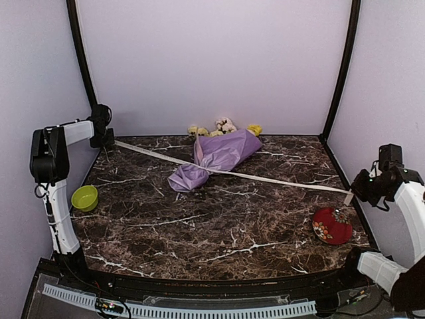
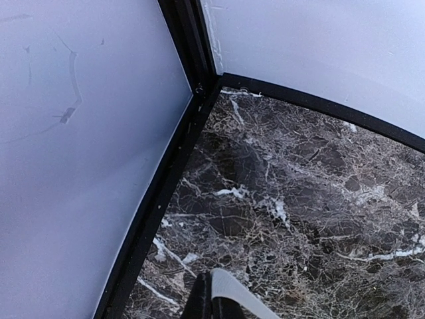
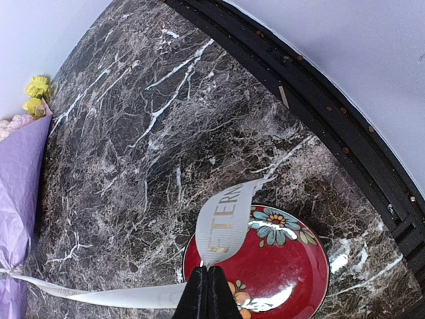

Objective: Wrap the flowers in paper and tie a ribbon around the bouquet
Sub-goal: Tie the ribbon around the folded bouquet.

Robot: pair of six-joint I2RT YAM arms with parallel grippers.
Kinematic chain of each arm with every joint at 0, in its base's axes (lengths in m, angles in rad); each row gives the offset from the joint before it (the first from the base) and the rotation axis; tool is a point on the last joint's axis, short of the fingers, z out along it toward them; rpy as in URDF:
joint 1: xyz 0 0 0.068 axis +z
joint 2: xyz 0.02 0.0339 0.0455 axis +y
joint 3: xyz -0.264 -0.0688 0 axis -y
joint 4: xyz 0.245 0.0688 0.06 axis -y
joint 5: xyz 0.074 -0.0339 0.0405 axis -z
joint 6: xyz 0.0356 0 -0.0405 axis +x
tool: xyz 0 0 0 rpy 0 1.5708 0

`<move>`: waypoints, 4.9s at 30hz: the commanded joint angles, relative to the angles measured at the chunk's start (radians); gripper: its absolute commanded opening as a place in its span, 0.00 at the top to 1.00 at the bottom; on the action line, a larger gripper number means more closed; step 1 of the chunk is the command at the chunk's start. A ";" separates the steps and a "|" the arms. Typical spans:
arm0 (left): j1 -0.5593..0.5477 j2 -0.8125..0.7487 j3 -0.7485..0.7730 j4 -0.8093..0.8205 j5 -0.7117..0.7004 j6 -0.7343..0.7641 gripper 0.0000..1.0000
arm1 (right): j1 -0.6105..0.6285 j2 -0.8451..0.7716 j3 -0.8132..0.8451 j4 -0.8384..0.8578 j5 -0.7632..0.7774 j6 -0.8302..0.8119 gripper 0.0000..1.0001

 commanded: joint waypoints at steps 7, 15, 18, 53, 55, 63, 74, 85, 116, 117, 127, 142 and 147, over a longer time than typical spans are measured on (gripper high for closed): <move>0.077 -0.001 -0.034 -0.002 -0.002 -0.023 1.00 | -0.055 -0.020 -0.037 0.046 0.083 0.032 1.00; 0.048 -0.114 -0.177 0.018 0.054 -0.042 1.00 | -0.052 -0.004 -0.015 0.081 0.039 -0.010 1.00; -0.041 -0.231 -0.381 0.168 0.077 -0.015 1.00 | -0.037 0.017 -0.007 0.134 -0.062 -0.040 1.00; -1.086 -1.152 -0.829 0.111 0.378 0.076 1.00 | 0.198 0.115 0.371 0.261 -0.518 -0.240 1.00; -1.137 -1.123 -0.786 0.121 0.383 0.107 1.00 | 0.232 0.104 0.401 0.264 -0.550 -0.264 1.00; -1.288 -0.994 -0.615 0.133 0.433 0.203 1.00 | 0.362 0.018 0.409 0.309 -0.716 -0.343 1.00; -1.482 -0.893 -0.413 0.102 0.432 0.313 1.00 | 0.512 -0.063 0.536 0.239 -0.837 -0.468 1.00; -1.590 -0.836 -0.312 0.100 0.344 0.445 1.00 | 0.569 -0.112 0.578 0.178 -0.661 -0.534 1.00; -0.867 -0.932 -0.702 0.153 -0.068 -0.059 1.00 | 0.348 0.315 0.316 0.296 0.022 -0.203 1.00; -0.864 -0.936 -0.703 0.170 -0.069 -0.039 1.00 | 0.347 0.321 0.313 0.304 0.019 -0.199 1.00; -0.810 -0.928 -0.627 0.253 -0.063 0.121 1.00 | 0.349 0.423 0.370 0.338 -0.192 -0.188 1.00; -0.795 -1.344 -0.804 0.374 0.234 0.265 1.00 | 0.352 0.262 0.568 0.379 -0.709 -0.209 1.00; -0.795 -1.425 -0.839 0.386 0.321 0.264 1.00 | 0.354 0.173 0.500 0.541 -0.866 -0.136 1.00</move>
